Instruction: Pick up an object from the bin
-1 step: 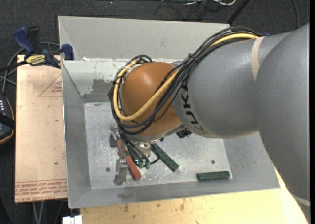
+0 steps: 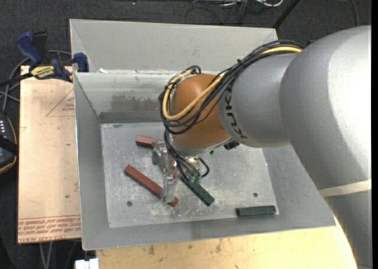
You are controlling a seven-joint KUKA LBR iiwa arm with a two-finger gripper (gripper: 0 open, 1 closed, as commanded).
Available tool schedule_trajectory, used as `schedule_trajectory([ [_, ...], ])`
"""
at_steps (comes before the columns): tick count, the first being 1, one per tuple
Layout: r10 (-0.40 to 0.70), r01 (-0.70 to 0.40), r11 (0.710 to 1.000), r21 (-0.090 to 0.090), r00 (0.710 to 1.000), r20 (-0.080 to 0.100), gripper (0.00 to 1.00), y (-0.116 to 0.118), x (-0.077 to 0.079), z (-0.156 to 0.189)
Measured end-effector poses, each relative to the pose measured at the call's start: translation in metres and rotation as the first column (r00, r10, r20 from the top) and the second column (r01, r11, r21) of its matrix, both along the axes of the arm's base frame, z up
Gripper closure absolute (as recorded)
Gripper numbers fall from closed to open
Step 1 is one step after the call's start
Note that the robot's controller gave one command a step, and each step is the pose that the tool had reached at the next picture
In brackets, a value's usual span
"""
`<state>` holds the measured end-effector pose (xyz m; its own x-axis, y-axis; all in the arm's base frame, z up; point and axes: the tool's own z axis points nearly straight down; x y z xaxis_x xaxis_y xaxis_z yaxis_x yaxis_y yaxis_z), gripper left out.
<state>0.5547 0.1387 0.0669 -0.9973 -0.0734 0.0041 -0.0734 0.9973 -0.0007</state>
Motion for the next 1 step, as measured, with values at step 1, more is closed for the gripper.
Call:
schedule_trajectory([
  [1, -0.187, 0.187, 0.982, 0.006, 0.982, 0.006, 0.0, 0.0599, -0.0186, 0.0337],
])
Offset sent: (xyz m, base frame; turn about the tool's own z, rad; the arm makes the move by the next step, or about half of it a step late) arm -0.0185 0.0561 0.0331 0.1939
